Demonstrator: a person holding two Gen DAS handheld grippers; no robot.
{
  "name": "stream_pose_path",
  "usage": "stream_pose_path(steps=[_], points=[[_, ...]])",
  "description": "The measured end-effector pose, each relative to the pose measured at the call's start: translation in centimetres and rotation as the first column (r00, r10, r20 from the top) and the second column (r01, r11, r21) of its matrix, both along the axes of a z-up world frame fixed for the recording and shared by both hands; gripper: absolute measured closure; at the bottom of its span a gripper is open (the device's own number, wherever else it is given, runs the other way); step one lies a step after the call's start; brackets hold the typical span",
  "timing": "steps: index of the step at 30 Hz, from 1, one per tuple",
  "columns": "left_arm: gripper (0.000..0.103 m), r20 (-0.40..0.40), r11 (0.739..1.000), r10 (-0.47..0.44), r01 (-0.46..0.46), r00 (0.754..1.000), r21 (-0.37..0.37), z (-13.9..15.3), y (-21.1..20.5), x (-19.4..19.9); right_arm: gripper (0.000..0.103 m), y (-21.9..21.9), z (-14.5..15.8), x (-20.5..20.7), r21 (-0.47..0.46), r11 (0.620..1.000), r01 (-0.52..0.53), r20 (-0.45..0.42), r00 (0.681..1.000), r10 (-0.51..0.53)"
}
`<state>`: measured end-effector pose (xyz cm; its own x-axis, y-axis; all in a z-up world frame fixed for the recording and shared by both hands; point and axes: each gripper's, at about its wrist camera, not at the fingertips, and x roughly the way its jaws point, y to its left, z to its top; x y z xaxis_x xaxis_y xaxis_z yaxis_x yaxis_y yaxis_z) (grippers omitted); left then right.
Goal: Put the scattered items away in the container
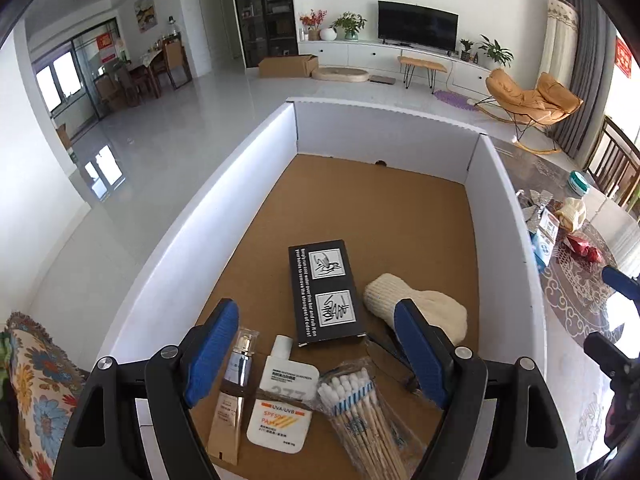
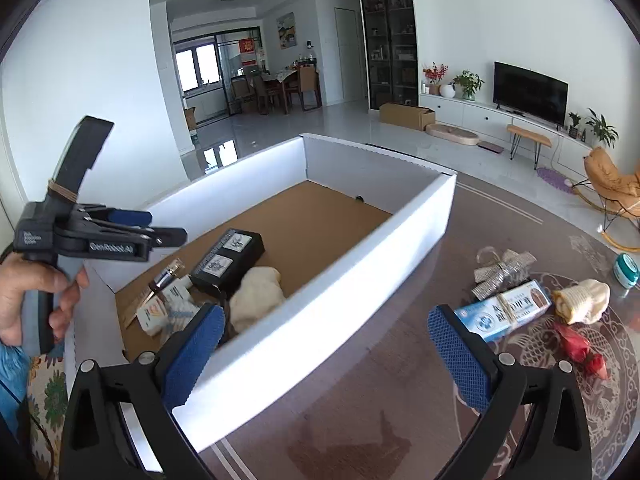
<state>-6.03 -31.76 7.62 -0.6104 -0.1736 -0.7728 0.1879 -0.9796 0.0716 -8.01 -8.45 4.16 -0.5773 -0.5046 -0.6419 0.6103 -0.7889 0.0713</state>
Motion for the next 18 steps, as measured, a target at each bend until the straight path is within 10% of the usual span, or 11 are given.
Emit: stream_pose_path(steps=[9, 18], points=[[0.014, -0.129, 0.955, -0.294, 0.296, 0.947, -0.005, 4.0, 14.5, 6.1, 0.001, 19.7, -6.7, 2.3, 0.177, 0.951, 0.253, 0.077, 0.960, -0.269], [0.012, 0.022, 0.888, -0.451, 0.451, 0.892, -0.086, -4.8, 29.0, 3.9, 0.001, 27.7, -7.6, 3.1, 0.155, 0.889, 0.431, 0.124, 0.884, -0.450]])
